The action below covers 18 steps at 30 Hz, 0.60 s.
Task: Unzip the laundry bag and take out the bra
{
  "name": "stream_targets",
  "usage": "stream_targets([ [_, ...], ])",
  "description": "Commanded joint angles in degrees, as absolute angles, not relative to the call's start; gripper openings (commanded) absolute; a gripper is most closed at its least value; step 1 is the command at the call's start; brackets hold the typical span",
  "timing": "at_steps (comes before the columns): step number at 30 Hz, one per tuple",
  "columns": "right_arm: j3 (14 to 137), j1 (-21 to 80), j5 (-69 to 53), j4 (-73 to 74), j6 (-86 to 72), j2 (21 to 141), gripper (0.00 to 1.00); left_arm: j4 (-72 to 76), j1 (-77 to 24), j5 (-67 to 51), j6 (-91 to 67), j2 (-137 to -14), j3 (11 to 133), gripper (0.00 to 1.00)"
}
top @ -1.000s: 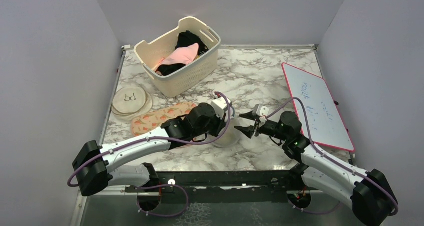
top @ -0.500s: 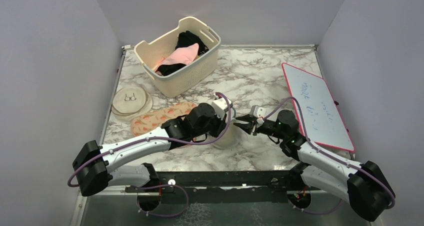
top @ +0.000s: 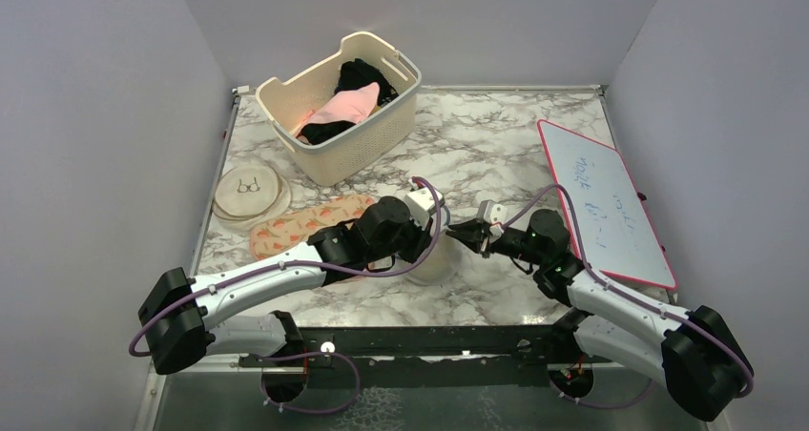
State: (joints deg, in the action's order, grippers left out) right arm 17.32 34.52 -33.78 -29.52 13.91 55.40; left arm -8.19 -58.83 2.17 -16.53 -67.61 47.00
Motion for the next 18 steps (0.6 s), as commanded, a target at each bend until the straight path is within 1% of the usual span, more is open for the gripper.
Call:
stream_targets([
  [1, 19.07, 34.79, -33.05, -29.64, 14.64, 55.13, 0.12, -8.08, -58.71, 0.04, -15.48, -67.28, 47.97, 0.00],
  [3, 19.12, 34.80, -32.56, -29.20, 14.44, 54.77, 0.11, -8.39, -58.75, 0.14, -15.30, -67.35, 48.02, 0.00],
  [6, 19.79, 34.80, -31.43, -27.42, 13.92, 54.49, 0.02, -8.52, -58.75, 0.17, -15.29, -67.37, 48.01, 0.00],
  [10, 21.71, 34.80, -30.25, -23.02, 11.33, 54.30, 0.01, -8.69, -58.71, 0.24, -15.29, -67.41, 47.99, 0.00],
  [13, 22.39, 34.80, -27.62, -21.32, 6.35, 53.75, 0.01, -9.09, -58.71, 0.50, -15.29, -67.43, 48.02, 0.00],
  [18, 22.37, 34.80, -15.11, -18.51, -3.21, 52.55, 0.01, -9.66, -58.71, 0.42, -15.29, -67.10, 47.88, 0.00],
])
